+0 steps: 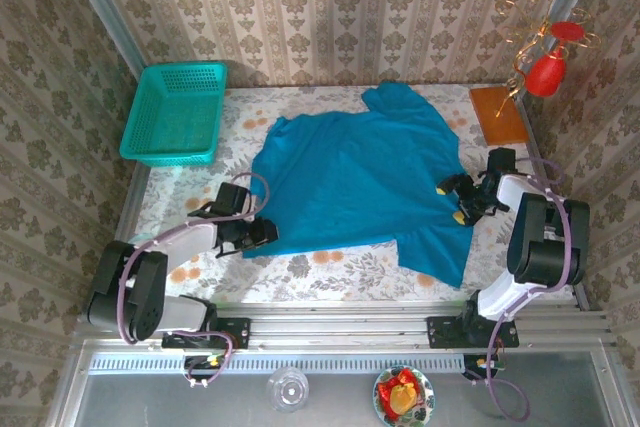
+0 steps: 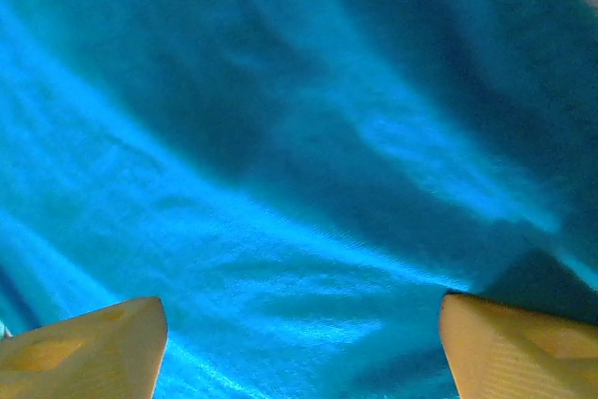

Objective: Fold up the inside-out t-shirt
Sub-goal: Move the T-shirt to the center of the table.

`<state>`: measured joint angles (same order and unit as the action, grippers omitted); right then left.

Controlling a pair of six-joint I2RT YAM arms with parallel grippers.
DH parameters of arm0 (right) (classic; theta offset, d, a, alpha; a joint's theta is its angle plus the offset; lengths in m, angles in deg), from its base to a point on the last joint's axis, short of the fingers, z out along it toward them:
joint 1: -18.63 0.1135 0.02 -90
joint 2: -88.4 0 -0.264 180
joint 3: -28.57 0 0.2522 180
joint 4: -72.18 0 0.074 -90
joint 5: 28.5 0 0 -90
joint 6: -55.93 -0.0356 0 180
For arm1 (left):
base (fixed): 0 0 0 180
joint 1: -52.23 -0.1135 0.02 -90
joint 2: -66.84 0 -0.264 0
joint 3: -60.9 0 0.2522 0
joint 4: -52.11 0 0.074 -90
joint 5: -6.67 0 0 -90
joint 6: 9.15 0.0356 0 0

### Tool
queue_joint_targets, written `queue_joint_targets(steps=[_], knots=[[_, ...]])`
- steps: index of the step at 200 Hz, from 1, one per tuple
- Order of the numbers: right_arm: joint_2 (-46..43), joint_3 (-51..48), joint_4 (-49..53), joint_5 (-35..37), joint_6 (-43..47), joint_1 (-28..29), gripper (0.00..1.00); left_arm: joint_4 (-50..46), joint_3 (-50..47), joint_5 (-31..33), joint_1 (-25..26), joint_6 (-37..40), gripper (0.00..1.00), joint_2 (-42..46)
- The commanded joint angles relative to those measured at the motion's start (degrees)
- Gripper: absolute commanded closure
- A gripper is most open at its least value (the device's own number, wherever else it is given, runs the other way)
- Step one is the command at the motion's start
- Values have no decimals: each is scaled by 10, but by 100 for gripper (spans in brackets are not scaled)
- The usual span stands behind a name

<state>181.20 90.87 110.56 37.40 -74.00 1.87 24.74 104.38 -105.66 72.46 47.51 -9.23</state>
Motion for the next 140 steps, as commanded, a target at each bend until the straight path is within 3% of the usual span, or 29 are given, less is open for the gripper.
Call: queue_joint_targets(steps=[1,80,111,140], knots=[[-14,-28,116,124,-45,-23,21,-23,-35,9,-4,-15,68,21],[-94,-132,111,140,-55,-82,21,-28,-123,2,31,-98,70,118],[-96,-118,78,74,-7,-78,22,-62,-113,15,50,-107,70,167],[-110,-70,92,26,46,-55,23,-115,-34,38,44,-60,69,174]])
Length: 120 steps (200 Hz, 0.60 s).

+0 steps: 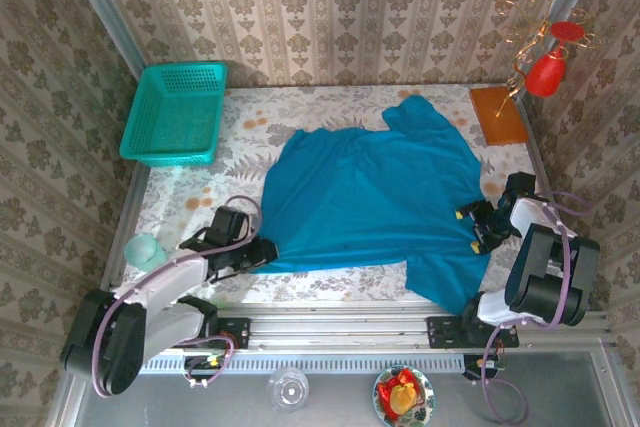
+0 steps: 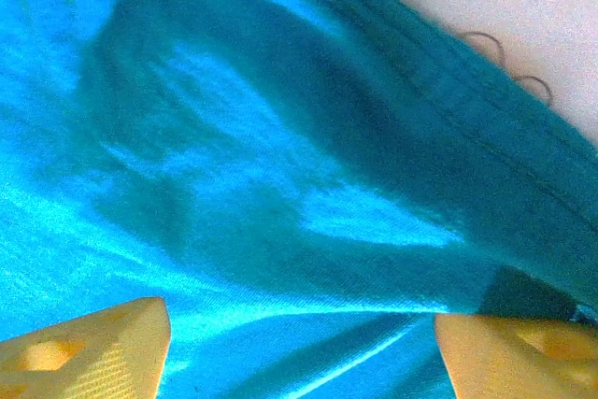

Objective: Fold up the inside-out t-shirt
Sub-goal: Move the T-shirt to the center of the table.

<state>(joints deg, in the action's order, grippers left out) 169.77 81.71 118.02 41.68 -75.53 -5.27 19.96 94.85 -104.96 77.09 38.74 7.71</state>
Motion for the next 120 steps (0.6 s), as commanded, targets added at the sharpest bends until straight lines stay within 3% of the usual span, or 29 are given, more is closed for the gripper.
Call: queue_joint_targets(steps=[1,24,58,80,120], knots=[[4,24,18,-18,63,18,23,-68,65,32,-2,30,69,4],[-12,69,40,-23,87,59,23,-91,162,52,-8,98,68,-45],[-38,124,45,-46,117,144,28,-146,344,90,-10,229,68,-191],[-20,159,45,-77,129,195,34,-179,467,106,-10,308,68,-286],[64,211,22,-72,105,279,43,-208,670,171,-4,445,66,-444]])
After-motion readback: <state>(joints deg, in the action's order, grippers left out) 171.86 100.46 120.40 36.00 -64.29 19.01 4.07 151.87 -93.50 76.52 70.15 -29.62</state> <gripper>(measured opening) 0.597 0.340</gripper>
